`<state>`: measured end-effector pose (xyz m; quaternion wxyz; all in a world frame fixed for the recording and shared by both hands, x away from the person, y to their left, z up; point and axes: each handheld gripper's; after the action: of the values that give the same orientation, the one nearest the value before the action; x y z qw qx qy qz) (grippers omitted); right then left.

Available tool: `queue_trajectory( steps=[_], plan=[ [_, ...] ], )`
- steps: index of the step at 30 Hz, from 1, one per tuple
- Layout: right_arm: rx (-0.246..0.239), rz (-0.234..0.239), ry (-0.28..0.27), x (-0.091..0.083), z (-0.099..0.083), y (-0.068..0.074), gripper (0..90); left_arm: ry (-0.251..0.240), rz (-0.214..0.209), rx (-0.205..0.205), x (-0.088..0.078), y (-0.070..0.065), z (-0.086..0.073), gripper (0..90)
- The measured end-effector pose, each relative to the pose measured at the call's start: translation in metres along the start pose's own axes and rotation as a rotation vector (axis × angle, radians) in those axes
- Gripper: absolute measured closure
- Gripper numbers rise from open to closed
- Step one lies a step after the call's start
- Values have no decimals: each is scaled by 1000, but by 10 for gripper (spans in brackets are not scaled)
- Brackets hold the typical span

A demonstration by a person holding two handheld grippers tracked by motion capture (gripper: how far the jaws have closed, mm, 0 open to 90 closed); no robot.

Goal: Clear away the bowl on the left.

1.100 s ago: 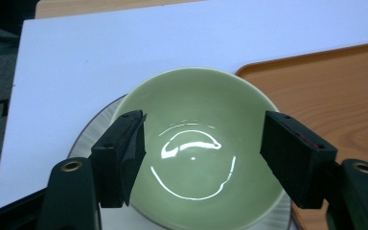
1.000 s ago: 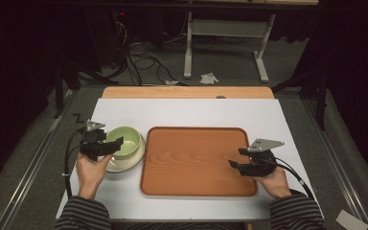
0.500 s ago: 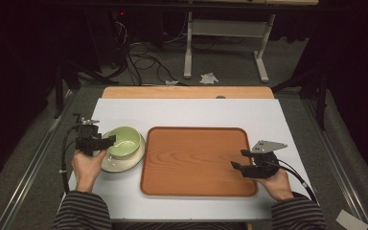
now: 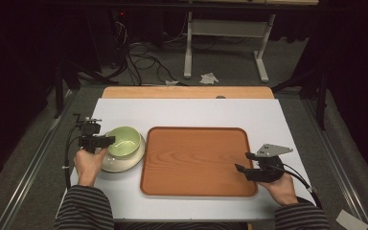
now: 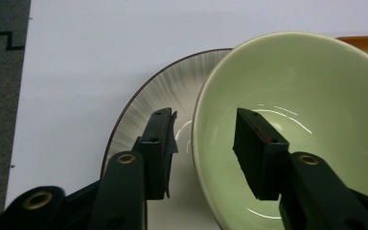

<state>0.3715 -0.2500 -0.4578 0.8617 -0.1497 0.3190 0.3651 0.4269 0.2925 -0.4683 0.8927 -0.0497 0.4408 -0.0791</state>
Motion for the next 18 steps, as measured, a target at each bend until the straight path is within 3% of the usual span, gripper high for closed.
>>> queue_trajectory(
  steps=[5, 10, 18],
  plan=[
    [1, -3, 3, -2, -2, 1, 401, 32, -28, -14, 4, 4, 0, 692],
    [-3, -4, 5, -2, -2, 1, 402, 51, -30, -17, 7, 6, 0, 761],
    [0, -2, 5, -2, -2, 1, 402, 62, -53, -33, 8, 9, 1, 827]
  ],
)
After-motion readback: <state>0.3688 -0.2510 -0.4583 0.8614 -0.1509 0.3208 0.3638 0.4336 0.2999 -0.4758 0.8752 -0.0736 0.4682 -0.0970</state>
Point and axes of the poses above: each handheld gripper's, and its own axes: x roughly forward along the jaws, z roughly out of its top, y roughly to its left, and after that the axes turned 1 degree about -y, right-handed
